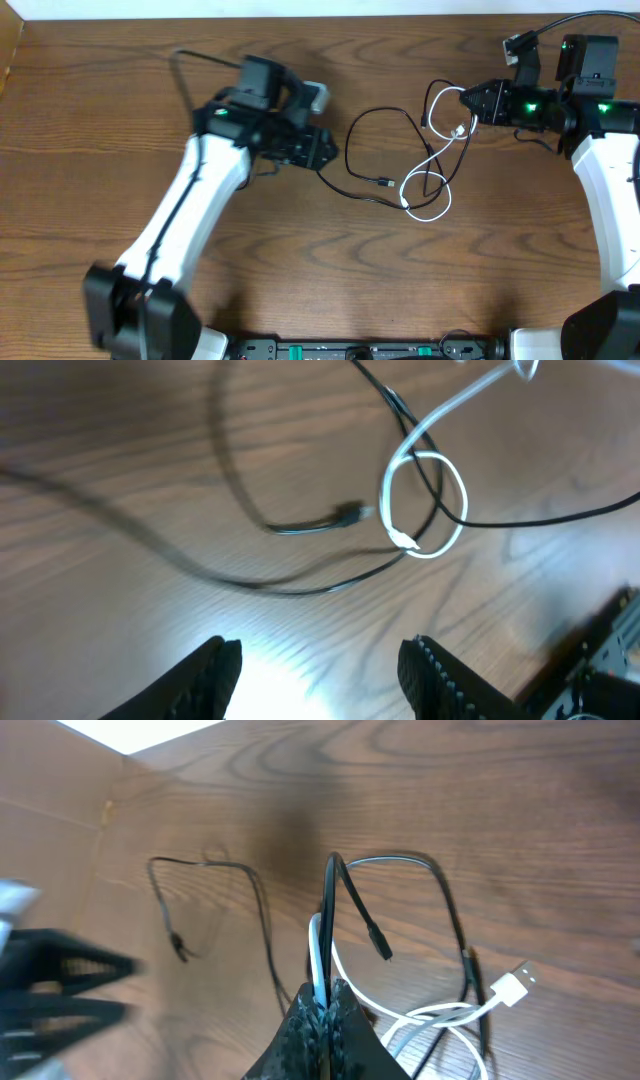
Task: Untangle cables
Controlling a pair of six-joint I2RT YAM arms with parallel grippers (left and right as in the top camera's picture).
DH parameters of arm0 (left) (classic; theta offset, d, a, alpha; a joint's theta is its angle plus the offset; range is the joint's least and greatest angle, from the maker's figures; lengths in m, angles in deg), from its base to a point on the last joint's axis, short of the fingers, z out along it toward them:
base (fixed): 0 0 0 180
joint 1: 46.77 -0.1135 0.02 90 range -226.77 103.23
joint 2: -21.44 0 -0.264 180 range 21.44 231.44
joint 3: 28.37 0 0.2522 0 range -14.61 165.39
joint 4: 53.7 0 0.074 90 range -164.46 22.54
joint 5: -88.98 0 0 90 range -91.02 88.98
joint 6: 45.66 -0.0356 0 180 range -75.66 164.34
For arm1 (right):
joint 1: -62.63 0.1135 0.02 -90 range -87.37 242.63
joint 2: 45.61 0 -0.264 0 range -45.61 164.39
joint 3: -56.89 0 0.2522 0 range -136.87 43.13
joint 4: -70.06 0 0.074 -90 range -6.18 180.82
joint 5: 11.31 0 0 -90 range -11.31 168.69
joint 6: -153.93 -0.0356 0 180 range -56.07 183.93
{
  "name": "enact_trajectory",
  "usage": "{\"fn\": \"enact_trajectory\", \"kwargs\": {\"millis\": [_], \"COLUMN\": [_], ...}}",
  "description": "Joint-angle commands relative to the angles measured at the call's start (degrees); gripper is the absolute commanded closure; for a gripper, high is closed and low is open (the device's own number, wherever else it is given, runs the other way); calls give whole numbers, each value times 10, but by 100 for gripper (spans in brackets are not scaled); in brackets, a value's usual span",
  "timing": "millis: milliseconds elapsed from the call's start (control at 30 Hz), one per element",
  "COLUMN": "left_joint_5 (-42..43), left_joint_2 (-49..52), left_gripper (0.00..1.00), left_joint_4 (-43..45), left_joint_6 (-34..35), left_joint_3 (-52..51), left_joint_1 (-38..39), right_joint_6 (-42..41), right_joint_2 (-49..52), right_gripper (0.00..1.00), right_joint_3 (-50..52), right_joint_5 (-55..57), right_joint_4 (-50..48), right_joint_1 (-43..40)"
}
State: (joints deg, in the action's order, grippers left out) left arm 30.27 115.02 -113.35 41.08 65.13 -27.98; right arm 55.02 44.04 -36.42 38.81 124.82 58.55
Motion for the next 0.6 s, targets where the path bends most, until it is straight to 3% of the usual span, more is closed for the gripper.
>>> {"fn": "enact_trajectory", "kwargs": {"millis": [0, 100, 333, 567], "left_joint_5": [68, 103, 94, -27], "left_joint_2": [61, 107, 174, 227], "left_gripper": [45, 44, 44, 44], "left_joint_4": [40, 103, 199, 260], "left_joint_6": [-15, -14, -14, 16], "left_joint_3": [1, 1, 1, 1], "left_joint_1": [40, 71, 142, 199], "right_joint_6": [-20, -19, -13, -6], "right_joint_2": [3, 3, 3, 3], "right_gripper": [99, 99, 99, 99], "right_joint_3": [-5, -5, -5, -5], "right_joint_5": [-38, -45, -47, -47], "right_joint_4": [-1, 6, 23, 28], "right_joint_1": [-15, -26, -45, -49]}}
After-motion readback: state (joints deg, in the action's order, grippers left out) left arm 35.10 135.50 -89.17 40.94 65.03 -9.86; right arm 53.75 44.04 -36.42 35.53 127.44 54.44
